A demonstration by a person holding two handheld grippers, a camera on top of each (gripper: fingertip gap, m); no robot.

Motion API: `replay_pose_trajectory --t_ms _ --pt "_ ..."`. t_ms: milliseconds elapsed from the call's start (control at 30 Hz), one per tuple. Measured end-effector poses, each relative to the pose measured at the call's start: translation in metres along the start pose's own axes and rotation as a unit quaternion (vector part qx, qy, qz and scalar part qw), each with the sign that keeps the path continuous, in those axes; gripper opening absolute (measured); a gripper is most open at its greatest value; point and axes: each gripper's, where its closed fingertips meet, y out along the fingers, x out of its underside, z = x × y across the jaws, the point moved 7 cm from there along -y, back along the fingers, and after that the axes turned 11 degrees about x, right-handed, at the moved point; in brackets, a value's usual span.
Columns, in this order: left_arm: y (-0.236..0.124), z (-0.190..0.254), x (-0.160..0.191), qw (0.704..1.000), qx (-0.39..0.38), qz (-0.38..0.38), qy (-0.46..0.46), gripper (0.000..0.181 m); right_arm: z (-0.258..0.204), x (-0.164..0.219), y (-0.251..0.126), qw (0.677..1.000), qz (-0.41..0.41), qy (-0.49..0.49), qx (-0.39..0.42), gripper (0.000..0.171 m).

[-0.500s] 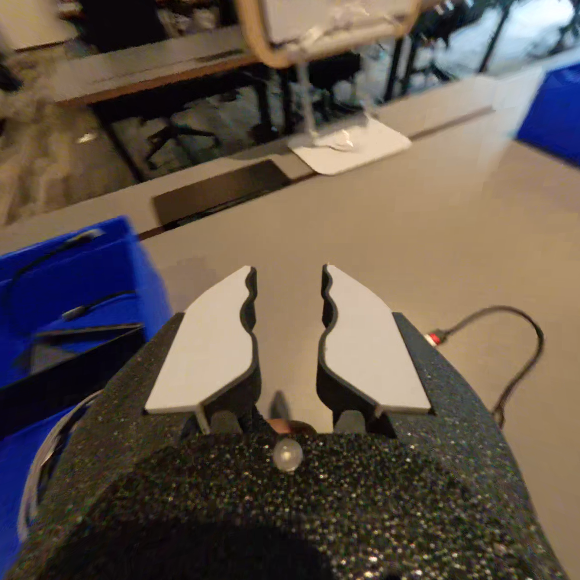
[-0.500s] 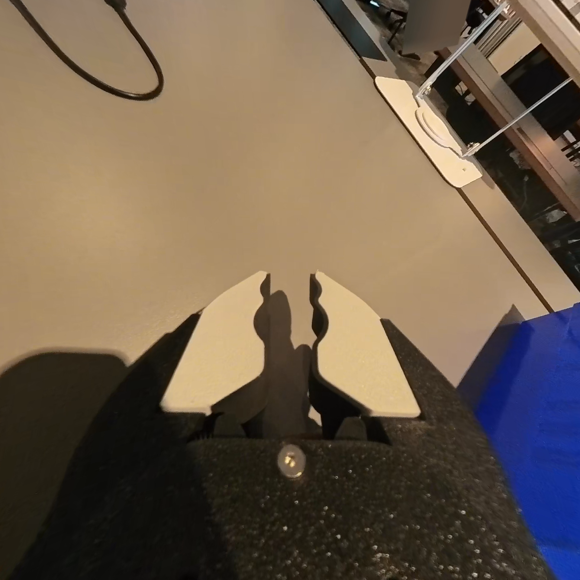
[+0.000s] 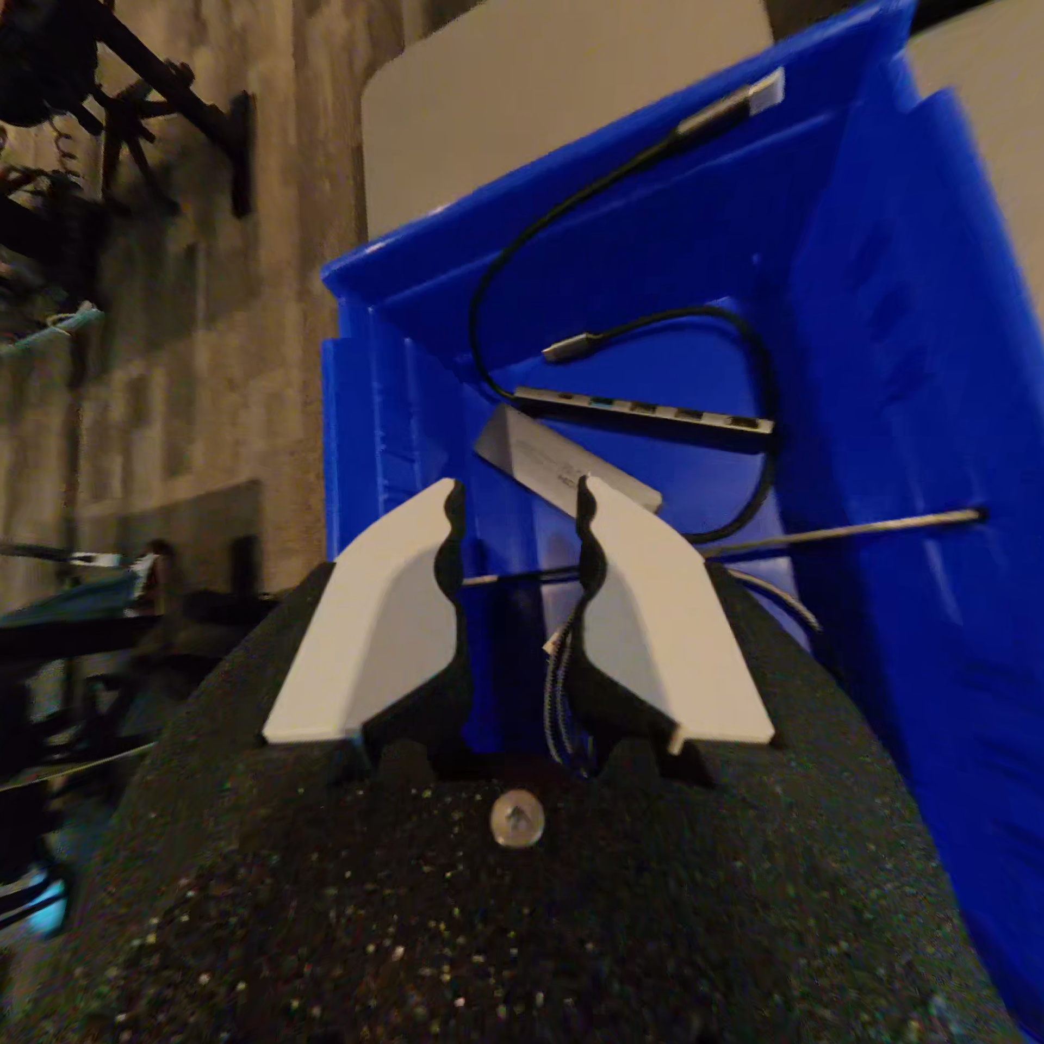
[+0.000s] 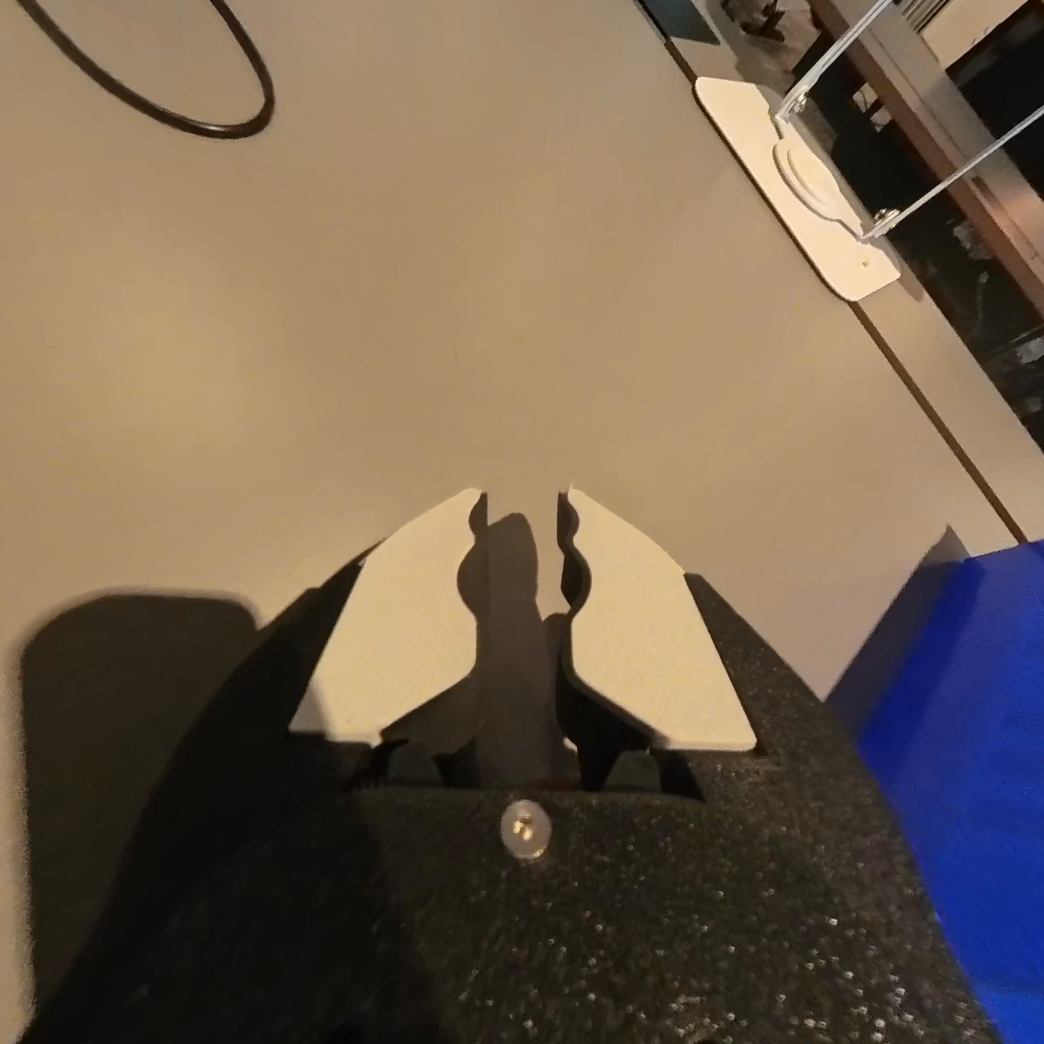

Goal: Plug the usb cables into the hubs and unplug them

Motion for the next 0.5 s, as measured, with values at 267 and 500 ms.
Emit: replay_pose_trajectory --t_ms 267,500 --pt "0.048 0.006 -0.064 0.959 -0.036 0.046 0.276 0.030 0.005 0.002 0.005 0.999 -0.029 0.031 -0.011 0.021" --pt "0.076 0.023 -0.080 0.899 -0.044 0.096 0.425 0.028 0.012 0.005 0.013 0.994 -0.063 0.080 -0.033 0.020"
